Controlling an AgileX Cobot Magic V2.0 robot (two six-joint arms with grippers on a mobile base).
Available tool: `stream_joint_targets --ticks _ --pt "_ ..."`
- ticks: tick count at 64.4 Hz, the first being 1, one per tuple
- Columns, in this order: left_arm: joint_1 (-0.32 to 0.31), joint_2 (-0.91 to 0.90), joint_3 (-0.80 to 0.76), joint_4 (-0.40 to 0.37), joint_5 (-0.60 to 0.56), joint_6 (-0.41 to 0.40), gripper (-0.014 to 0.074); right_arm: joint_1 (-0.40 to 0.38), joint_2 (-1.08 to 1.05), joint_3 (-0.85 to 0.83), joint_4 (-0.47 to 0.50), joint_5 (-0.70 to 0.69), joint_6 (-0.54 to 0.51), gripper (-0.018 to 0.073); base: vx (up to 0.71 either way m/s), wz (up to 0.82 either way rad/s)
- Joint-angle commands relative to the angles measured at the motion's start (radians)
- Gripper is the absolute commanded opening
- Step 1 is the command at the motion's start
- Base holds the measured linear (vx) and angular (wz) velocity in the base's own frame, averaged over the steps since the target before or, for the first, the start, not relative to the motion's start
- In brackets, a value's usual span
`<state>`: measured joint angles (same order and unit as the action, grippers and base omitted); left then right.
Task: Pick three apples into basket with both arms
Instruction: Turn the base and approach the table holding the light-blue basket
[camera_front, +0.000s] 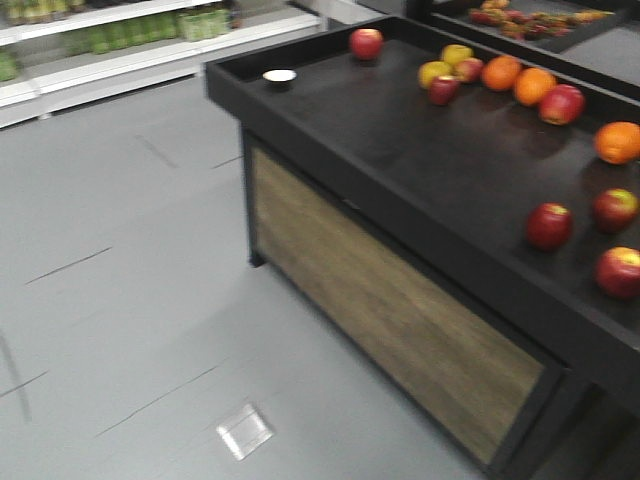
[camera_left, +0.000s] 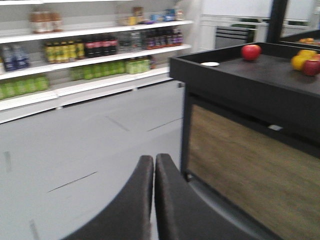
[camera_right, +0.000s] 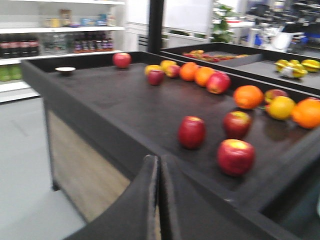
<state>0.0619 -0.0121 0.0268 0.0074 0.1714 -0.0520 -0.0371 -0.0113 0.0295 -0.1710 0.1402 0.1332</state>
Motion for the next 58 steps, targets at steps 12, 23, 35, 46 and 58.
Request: stream_joint_targets --ticks 12,23,35,46,58 --pt "0.000 -0.022 0.023 -0.007 -0.070 -0.003 -0.0006 -0.001 -0.008 0.010 -0.011 -0.073 -0.004 -0.0003 0.16 -0.66" --pt "0.000 -0.022 0.023 -0.007 -0.070 -0.003 -0.0006 -0.001 -0.008 0.010 -0.011 -0.073 -0.004 -0.0003 0.15 -0.64" --pt "0.000 -0.022 0.023 -0.007 -0.070 -0.003 -0.0006 -0.001 -0.008 0.010 -0.011 -0.073 -0.004 -0.0003 0.14 -0.60" --pt "0.000 -0.022 0.023 -0.007 -0.070 -0.003 -0.0006 -0.001 -0.008 0.010 -0.011 -0.073 -0.004 -0.0003 0.12 -0.59" --pt "0.000 -0.022 0.023 -0.007 -0.070 -0.003 -0.0006 -0.001 -0.008 0.010 -0.011 -0.073 -0.004 -0.0003 0.10 -0.63"
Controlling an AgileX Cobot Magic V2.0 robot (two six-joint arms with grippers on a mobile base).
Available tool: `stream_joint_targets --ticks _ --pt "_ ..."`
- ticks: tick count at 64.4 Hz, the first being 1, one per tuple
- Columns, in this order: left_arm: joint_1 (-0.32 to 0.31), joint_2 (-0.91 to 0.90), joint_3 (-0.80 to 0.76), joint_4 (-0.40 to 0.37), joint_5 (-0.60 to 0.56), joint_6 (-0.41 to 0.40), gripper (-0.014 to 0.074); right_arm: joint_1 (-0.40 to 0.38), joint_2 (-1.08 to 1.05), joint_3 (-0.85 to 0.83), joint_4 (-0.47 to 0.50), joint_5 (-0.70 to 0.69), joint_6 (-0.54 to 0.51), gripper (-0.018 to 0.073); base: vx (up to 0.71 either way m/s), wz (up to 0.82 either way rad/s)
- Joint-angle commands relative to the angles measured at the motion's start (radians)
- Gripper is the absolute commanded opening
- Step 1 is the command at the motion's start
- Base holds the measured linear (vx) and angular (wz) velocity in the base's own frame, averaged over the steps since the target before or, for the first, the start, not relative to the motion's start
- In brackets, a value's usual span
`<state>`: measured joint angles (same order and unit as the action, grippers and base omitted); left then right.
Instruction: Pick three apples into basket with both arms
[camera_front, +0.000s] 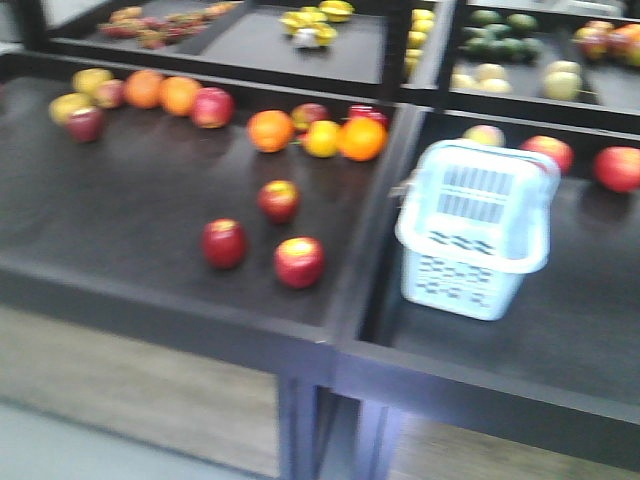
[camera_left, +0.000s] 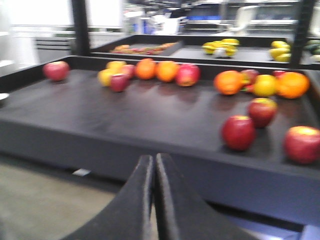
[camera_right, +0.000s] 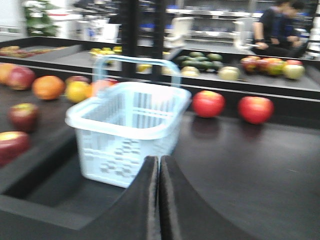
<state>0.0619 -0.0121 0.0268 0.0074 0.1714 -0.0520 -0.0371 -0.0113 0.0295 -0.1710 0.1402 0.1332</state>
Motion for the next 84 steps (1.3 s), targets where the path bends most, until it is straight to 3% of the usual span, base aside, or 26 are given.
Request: stream_joint_targets --ticks 1,29,84 --pt "0.000 -0.022 0.023 -0.007 -0.070 -0.003 -0.0006 -0.001 -0.008 0.010 -0.011 -0.073 -0.004 -0.0003 0.09 -0.65" --pt "0.000 -0.022 0.023 -0.007 -0.070 -0.003 -0.0006 -0.001 -0.008 0.010 -0.011 -0.073 -0.004 -0.0003 0.07 -0.47" --pt "0.000 -0.022 0.023 -0.007 -0.070 -0.003 -0.0006 -0.001 -0.008 0.010 -0.011 -0.073 -0.004 -0.0003 0.05 -0.08"
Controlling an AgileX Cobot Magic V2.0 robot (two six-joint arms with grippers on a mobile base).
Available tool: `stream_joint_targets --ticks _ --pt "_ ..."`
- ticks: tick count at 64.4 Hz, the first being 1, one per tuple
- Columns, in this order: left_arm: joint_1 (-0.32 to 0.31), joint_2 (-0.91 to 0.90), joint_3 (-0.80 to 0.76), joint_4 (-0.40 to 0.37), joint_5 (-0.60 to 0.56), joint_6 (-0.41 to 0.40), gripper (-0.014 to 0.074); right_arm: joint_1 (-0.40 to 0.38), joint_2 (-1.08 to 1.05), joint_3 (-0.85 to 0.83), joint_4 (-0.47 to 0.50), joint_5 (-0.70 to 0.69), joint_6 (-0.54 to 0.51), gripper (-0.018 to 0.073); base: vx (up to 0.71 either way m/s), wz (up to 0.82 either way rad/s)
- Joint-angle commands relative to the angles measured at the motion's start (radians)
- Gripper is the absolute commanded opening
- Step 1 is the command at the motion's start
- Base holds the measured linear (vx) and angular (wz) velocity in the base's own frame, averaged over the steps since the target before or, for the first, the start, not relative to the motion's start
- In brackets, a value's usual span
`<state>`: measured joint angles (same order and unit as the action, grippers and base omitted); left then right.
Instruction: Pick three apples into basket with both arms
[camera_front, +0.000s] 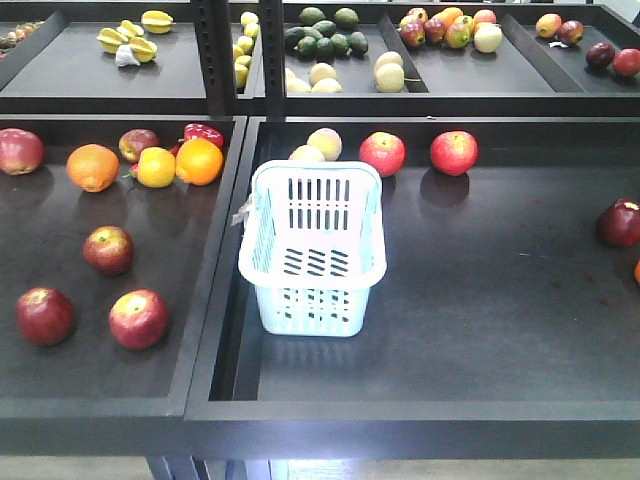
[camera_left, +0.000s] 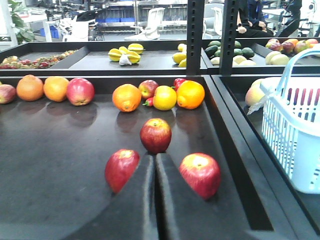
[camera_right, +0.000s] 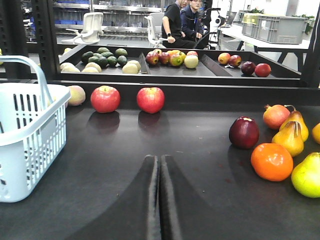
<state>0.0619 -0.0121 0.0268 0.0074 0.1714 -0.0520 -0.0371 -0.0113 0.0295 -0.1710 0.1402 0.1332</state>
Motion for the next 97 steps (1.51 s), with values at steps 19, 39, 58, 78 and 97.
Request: stream_joint_targets --ticks 19,39,58,78,97 --pt "0.000 -0.022 0.023 -0.007 -0.070 -0.003 -0.0006 -0.001 -0.008 0.010 -0.011 -0.073 -0.004 -0.0003 0.10 -0.04" --pt "0.000 -0.022 0.023 -0.007 -0.070 -0.003 -0.0006 -0.001 -0.008 0.010 -0.011 -0.073 -0.004 -0.0003 0.08 0.00" --pt "0.000 -0.022 0.023 -0.007 -0.070 -0.003 -0.0006 -0.001 -0.008 0.010 -0.011 -0.073 -0.004 -0.0003 0.07 0.03" --pt "0.000 -0.022 0.023 -0.007 -0.070 -0.003 -0.0006 -0.001 -0.008 0.010 -0.011 -0.073 -0.004 -0.0003 0.06 0.01" --pt "0.000 -0.022 0.023 -0.007 -0.070 -0.003 -0.0006 -0.001 -0.008 0.010 -0.011 -0.073 -0.004 -0.0003 0.05 0.00"
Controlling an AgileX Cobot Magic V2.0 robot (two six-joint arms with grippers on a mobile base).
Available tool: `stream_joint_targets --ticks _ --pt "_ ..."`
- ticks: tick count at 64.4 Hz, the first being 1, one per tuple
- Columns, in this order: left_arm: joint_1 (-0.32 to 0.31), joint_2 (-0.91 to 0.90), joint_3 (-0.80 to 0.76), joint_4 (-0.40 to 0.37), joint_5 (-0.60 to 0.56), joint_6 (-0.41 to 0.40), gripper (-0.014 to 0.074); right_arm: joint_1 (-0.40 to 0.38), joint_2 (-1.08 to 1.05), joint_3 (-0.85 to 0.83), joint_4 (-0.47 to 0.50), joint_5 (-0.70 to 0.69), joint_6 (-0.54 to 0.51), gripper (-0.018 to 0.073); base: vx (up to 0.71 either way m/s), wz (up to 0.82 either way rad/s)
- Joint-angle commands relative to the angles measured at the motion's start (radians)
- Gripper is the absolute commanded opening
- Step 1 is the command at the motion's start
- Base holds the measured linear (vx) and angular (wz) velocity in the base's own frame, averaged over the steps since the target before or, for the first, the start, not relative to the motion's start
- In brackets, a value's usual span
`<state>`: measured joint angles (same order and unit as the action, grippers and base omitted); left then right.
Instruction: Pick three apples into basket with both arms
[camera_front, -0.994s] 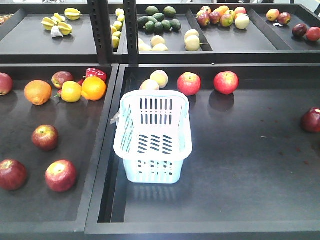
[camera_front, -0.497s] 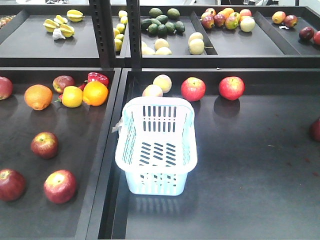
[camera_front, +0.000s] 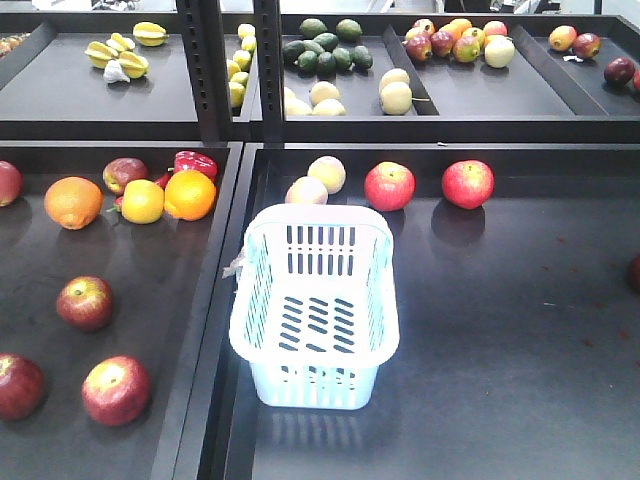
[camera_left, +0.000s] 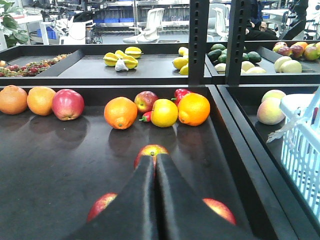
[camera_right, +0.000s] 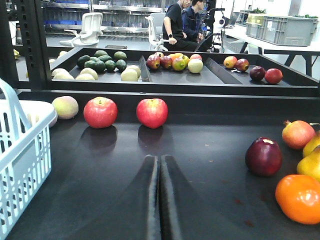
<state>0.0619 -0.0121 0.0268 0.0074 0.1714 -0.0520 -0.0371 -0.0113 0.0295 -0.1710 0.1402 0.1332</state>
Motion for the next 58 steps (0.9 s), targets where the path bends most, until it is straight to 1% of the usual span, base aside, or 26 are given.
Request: stream_joint_targets --ticks 1,58 --pt "0.000 -0.022 0.023 -0.007 -0.070 -0.003 -0.0006 -0.001 -0.008 0.010 -0.011 -0.073 -0.004 -0.0003 0.04 0.00" --pt "0.000 -0.022 0.023 -0.007 -0.070 -0.003 -0.0006 -0.001 -0.008 0.010 -0.011 -0.073 -0.004 -0.0003 0.03 0.00"
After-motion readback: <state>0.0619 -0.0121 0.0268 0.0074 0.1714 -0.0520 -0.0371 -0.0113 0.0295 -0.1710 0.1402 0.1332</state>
